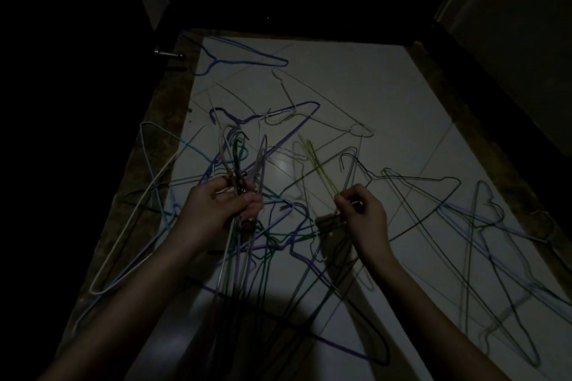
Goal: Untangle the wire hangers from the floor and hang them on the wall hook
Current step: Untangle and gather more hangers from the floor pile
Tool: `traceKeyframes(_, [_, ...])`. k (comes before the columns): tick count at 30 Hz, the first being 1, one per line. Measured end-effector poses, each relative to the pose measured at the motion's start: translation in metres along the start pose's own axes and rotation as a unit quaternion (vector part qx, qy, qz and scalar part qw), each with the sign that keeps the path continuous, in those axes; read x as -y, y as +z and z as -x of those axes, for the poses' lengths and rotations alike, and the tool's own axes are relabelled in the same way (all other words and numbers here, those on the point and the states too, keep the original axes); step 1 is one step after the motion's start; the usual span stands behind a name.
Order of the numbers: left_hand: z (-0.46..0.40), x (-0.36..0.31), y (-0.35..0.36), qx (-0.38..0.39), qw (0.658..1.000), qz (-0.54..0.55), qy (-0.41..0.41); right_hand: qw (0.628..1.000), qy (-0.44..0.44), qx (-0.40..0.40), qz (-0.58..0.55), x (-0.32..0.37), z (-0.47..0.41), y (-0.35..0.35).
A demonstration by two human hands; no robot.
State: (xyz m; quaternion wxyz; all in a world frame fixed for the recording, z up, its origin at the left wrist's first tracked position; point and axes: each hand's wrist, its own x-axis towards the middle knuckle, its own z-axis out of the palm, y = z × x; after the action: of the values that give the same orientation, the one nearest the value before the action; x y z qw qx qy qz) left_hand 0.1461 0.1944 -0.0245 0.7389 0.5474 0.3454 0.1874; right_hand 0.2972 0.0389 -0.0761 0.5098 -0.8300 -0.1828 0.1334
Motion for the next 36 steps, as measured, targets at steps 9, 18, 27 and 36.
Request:
traceKeyframes(9, [0.001,-0.005,-0.004,0.007,1.000,-0.018,0.007,0.966,-0.166,-0.052,0.191,0.037,-0.004,-0.054])
traceKeyframes(18, [0.002,-0.006,-0.004,0.015,0.999,-0.039,0.008,0.874,-0.324,-0.031,0.361,0.048,-0.019,-0.072])
traceKeyframes(27, [0.005,-0.018,-0.009,0.049,0.997,-0.061,-0.002,0.889,-0.373,0.035,0.265,0.064,-0.024,-0.074])
traceKeyframes(36, [0.018,-0.013,0.010,0.102,0.993,-0.029,-0.056,0.907,-0.364,0.065,0.200,0.046,-0.021,-0.018])
